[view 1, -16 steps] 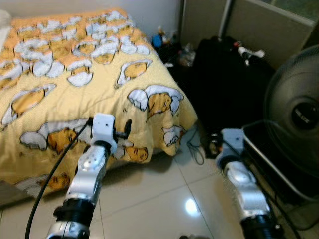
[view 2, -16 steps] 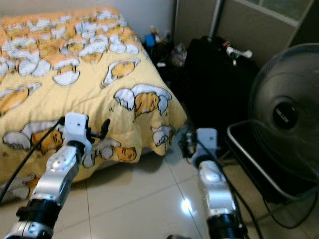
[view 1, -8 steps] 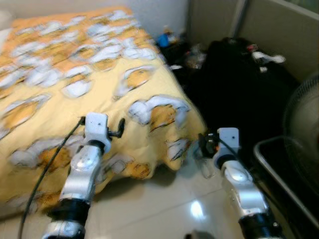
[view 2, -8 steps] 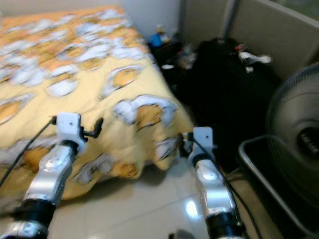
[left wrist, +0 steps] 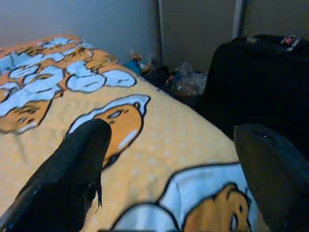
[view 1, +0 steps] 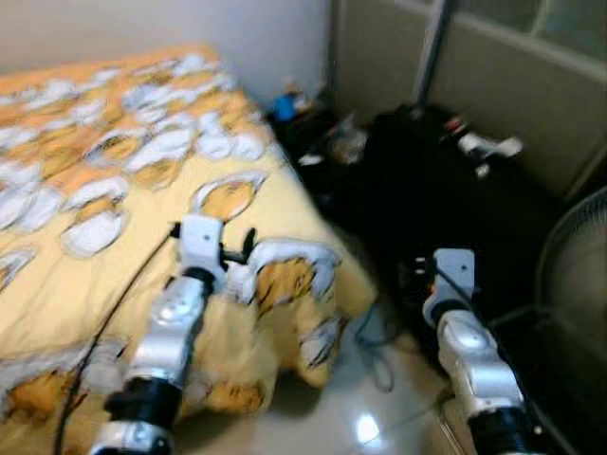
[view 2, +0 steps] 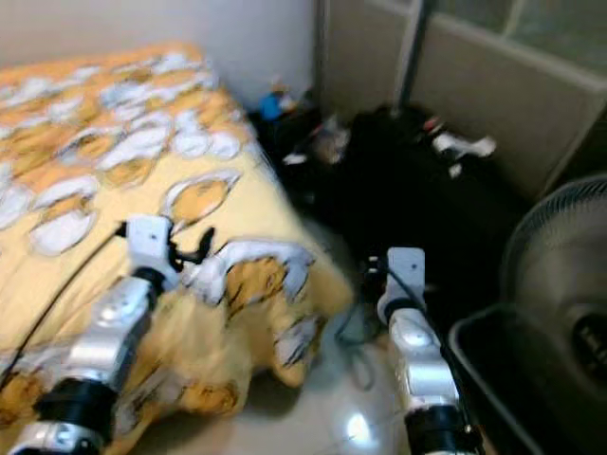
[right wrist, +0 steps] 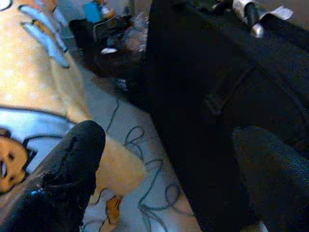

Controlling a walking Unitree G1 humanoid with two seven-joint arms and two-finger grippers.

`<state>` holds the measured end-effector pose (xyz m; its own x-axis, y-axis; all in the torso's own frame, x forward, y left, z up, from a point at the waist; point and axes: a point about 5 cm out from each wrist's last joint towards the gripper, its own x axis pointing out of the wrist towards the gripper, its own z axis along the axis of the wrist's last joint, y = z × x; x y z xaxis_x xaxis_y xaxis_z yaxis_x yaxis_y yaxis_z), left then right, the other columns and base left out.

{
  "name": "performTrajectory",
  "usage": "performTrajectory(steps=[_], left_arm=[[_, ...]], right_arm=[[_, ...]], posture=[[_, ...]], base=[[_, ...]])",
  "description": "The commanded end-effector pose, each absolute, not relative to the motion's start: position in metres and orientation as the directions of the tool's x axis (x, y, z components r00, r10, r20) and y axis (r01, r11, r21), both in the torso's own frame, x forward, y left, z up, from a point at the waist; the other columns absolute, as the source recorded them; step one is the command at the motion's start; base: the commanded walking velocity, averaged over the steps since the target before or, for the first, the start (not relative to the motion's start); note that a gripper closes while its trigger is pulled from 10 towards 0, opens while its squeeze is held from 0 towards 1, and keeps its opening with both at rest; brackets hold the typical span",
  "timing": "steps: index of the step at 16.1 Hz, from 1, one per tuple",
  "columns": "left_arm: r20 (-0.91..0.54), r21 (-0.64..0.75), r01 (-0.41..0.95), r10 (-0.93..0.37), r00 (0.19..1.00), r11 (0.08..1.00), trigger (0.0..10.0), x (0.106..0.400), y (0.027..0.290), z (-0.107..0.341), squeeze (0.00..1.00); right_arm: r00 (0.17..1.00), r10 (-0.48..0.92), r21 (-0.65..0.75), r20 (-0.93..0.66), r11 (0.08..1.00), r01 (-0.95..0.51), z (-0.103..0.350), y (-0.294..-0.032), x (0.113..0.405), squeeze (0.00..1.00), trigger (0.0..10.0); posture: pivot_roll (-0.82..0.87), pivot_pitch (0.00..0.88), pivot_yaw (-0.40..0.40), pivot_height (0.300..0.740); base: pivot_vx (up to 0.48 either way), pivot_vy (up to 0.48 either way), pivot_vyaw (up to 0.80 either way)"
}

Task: Clean up the room

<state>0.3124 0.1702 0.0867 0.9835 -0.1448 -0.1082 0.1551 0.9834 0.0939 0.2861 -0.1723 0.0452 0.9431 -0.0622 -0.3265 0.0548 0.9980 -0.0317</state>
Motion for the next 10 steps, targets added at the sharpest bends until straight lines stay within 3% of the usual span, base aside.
performTrajectory(steps=[1,10], left_arm=[[-0.121,0.111,0.132,-0.118,0.986,0.985,10.0,0.314,0.177,0.087,0.0],[-0.131,0.194,0.128,-0.103,0.986,0.973,10.0,0.304,0.189,0.085,0.0]], right_arm=[[0.942,-0.058,-0.013,-0.331,0.998,0.057,0.047,-0.168,0.289,0.0,10.0],[0.919,-0.087,0.005,-0.385,0.995,0.097,0.035,-0.181,0.274,0.0,10.0]], posture=[[-0.08,0.0,0.041,0.74],[-0.06,0.0,0.017,0.74]], base=[[0.0,0.0,-0.62],[0.0,0.0,-0.63]])
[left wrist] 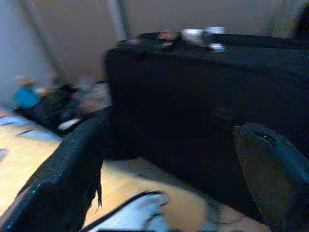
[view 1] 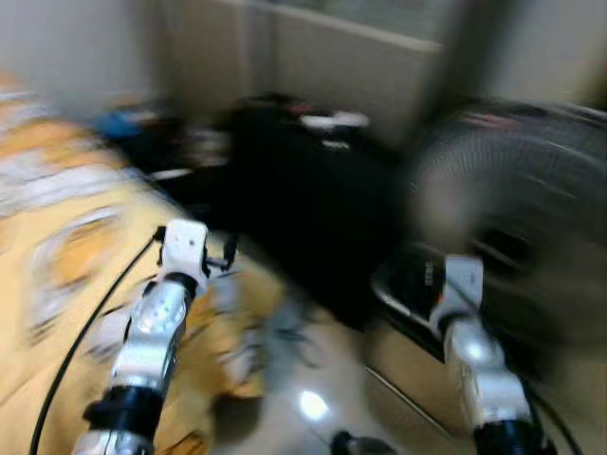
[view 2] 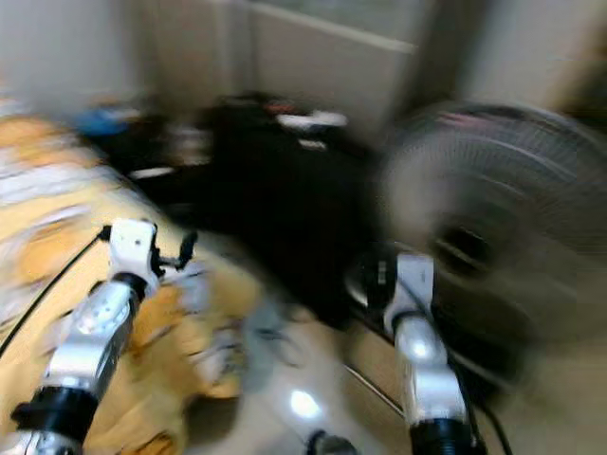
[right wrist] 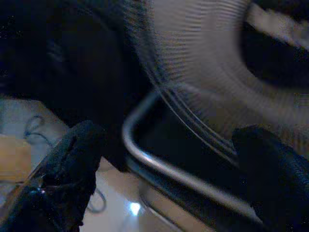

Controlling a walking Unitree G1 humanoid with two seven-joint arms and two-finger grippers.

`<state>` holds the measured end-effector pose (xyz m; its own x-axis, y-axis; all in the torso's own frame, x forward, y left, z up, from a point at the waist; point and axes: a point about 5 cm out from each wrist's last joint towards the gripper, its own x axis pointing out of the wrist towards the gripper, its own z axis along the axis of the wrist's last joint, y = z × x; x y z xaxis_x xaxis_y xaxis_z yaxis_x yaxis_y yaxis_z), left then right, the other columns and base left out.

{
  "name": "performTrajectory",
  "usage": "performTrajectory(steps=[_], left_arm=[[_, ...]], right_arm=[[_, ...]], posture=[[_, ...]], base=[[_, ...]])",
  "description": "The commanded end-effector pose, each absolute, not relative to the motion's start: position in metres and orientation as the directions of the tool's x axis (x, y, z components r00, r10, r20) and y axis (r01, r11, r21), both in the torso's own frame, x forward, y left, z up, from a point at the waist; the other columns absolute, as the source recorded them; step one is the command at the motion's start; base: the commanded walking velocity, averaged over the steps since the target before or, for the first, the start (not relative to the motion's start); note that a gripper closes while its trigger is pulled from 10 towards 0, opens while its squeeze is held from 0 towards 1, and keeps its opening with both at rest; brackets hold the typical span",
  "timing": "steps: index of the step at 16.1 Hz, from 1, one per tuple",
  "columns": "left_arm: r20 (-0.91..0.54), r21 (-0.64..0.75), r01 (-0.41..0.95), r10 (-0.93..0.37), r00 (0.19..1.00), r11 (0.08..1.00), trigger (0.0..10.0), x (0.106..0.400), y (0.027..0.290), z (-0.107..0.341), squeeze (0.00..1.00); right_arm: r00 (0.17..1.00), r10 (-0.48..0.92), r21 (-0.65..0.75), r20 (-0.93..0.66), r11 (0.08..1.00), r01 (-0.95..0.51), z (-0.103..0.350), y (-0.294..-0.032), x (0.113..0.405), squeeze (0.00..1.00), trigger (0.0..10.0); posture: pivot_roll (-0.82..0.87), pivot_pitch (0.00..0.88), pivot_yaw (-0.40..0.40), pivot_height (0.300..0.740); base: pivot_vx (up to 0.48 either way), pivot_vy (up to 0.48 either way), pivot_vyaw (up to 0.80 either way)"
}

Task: Clean up the room

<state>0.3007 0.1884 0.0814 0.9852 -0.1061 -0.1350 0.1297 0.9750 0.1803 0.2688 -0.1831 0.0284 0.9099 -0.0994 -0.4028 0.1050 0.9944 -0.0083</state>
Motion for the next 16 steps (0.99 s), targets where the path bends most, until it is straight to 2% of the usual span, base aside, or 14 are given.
performTrajectory(steps=[1,4,8,10,13,15,16], left_arm=[[-0.144,0.187,0.138,-0.112,0.983,0.973,10.0,0.297,0.186,0.08,0.0],[-0.243,0.166,0.128,-0.085,0.966,0.978,10.0,0.275,0.191,0.05,0.0],[-0.243,0.157,0.147,-0.106,0.964,0.977,10.0,0.272,0.194,0.053,0.0],[-0.271,0.162,0.169,-0.121,0.955,0.972,10.0,0.274,0.193,0.048,0.0],[-0.31,0.159,0.189,-0.133,0.942,0.969,10.0,0.274,0.192,0.043,0.0],[-0.407,0.158,0.265,-0.181,0.895,0.951,10.0,0.268,0.188,0.023,0.0],[-0.444,0.162,0.278,-0.182,0.877,0.947,10.0,0.266,0.189,0.016,0.0]], right_arm=[[0.913,-0.076,0.023,-0.4,0.995,0.093,0.03,-0.177,0.273,0.0,10.0],[0.887,0.018,0.039,-0.461,0.999,0.0,0.016,-0.16,0.275,0.0,10.0],[0.874,0.036,0.033,-0.484,0.999,-0.023,0.006,-0.154,0.272,0.0,10.0],[0.856,0.052,0.057,-0.514,0.998,-0.026,-0.004,-0.152,0.268,0.0,10.0],[0.794,0.107,0.099,-0.598,0.993,-0.059,-0.025,-0.146,0.252,0.0,10.0],[0.691,0.158,0.147,-0.706,0.986,-0.076,-0.048,-0.139,0.229,0.0,10.0],[0.675,0.157,0.149,-0.721,0.986,-0.07,-0.053,-0.139,0.225,0.0,10.0]], posture=[[-0.05,0.0,0.002,0.74],[-0.03,0.0,-0.014,0.74],[-0.02,0.0,0.004,0.74],[-0.02,0.0,0.017,0.74],[-0.02,0.0,0.017,0.74],[-0.03,0.0,0.033,0.74],[-0.04,0.0,0.041,0.74]], base=[[0.0,0.0,-0.63],[0.0,0.0,-0.63],[0.136,0.0,-0.62],[0.292,0.0,0.0],[0.199,0.0,0.0],[0.0,0.0,0.0],[0.0,0.0,0.0]])
